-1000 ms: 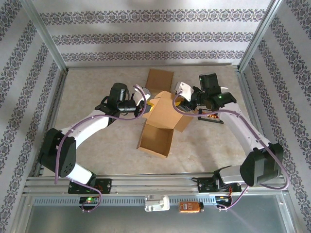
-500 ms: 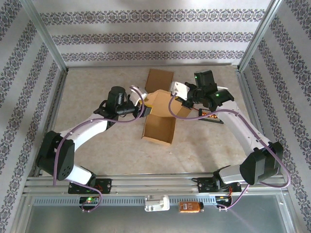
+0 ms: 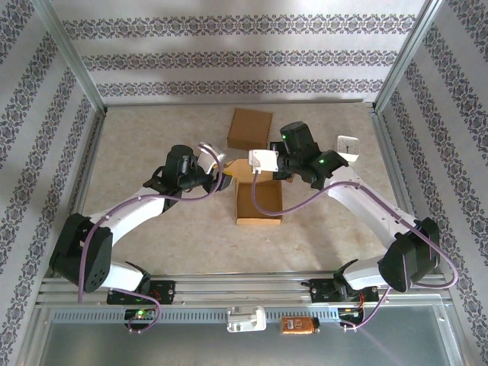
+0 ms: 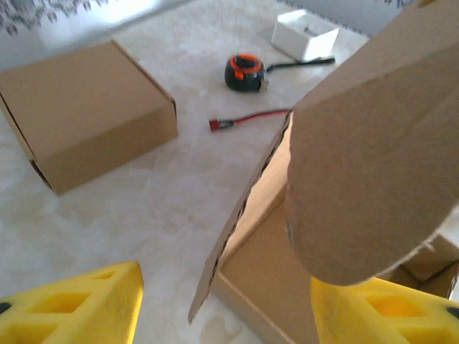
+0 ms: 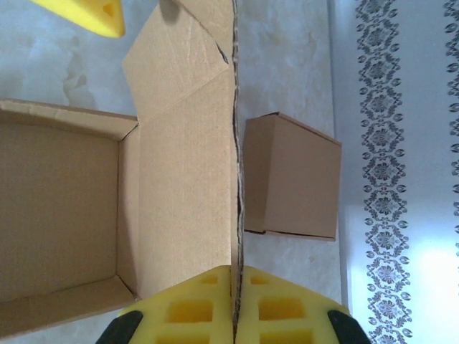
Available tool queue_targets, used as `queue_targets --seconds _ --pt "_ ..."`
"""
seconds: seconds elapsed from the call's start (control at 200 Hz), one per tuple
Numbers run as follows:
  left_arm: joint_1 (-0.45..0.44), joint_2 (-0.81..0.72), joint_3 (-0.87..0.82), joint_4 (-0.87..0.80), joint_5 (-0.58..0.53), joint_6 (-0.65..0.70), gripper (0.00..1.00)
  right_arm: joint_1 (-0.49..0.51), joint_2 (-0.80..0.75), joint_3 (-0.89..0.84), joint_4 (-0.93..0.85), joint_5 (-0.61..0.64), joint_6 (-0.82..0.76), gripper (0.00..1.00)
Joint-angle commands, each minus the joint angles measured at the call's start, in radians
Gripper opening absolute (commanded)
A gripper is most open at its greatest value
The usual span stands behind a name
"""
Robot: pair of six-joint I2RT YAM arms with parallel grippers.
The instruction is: Fold the paper box
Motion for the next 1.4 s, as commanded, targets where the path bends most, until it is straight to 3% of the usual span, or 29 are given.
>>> queue_targets --seconds 0.0,0.305,0.49,0.58,0.685,0.73,0.794,0.919,1.014,1.169,1.394 --pt "-0.009 0.060 0.054 -0.072 0.031 0.000 0.62 0.003 -0.016 -0.017 0.031 0.049 -0.019 0.04" --pt "-0.009 0.144 0.115 0.009 0.101 -0.065 0.49 0.009 -0.029 -0.027 0.033 0.043 -0.010 0.07" --pt "-0.008 0.164 0.154 -0.029 0.123 -0.054 0.40 0.009 -0.037 -0.043 0.051 0.047 -0.009 0.09" --pt "-0.009 0.156 0.148 -0.019 0.124 -0.046 0.32 0.009 -0.038 -0.043 0.051 0.047 -0.007 0.09" --pt "-0.009 0.164 0.153 -0.029 0.131 -0.043 0.09 0.011 -0.037 -0.042 0.054 0.040 0.005 0.11" --pt "-0.009 0.167 0.156 -0.035 0.135 -0.041 0.01 0.011 -0.041 -0.043 0.064 0.037 0.029 0.17" --pt "-0.009 0.169 0.154 -0.036 0.138 -0.036 0.00 0.012 -0.061 -0.041 0.080 0.026 0.106 0.26" --pt "-0.009 0.163 0.152 -0.039 0.131 -0.023 0.00 0.003 -0.149 -0.053 0.108 -0.017 0.362 0.62" --pt "-0.009 0.161 0.152 -0.039 0.129 -0.015 0.00 -0.032 -0.232 -0.108 0.133 -0.054 0.614 0.76" --pt "-0.010 0.151 0.167 -0.062 0.135 -0.018 0.00 -0.101 -0.330 -0.236 0.119 -0.067 0.990 0.84" --pt "-0.012 0.140 0.171 -0.065 0.141 -0.018 0.00 -0.190 -0.391 -0.354 0.142 -0.011 1.135 0.87"
